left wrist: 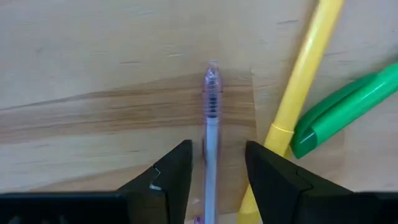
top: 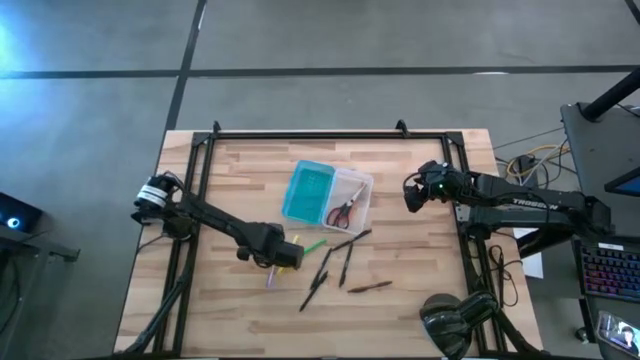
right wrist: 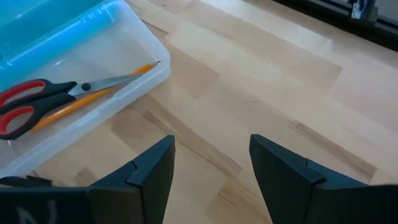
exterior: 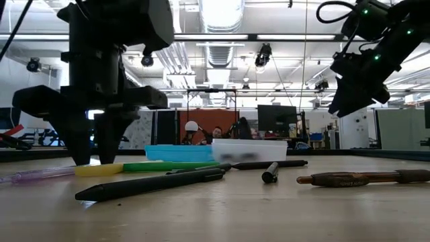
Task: Pick & place school supplies into a supply box
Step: Put the purple pen into the supply box
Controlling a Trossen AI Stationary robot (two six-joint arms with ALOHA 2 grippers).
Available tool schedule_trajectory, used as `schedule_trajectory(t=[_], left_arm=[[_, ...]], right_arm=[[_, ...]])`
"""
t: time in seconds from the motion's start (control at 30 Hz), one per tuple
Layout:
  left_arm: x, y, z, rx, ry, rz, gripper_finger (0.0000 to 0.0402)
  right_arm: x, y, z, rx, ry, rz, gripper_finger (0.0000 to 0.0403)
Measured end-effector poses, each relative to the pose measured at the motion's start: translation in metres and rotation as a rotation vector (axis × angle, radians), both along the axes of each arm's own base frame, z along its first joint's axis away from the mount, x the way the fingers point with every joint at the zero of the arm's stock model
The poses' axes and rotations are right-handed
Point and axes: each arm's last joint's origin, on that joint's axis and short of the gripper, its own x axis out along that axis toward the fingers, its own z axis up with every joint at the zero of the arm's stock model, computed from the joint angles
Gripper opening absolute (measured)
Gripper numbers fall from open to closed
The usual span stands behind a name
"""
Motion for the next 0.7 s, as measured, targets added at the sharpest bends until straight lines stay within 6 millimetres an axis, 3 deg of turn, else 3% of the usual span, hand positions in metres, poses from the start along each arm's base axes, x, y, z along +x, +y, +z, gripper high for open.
schedule_trajectory(t=[0.3, 0.7], left_arm=[[0.0035, -0.0006, -0.007, 0.007, 0.054, -0.015, 0.002], [0.0037, 0.0016, -0.001, 0.013, 0.037, 0.031, 0.0012]], right_arm=[[0.0007, -0.0003, -0.0016, 0.002, 0.008, -0.001, 0.0201], [0.0007, -0.0003, -0.0015, 0.002, 0.008, 0.0, 0.0201]])
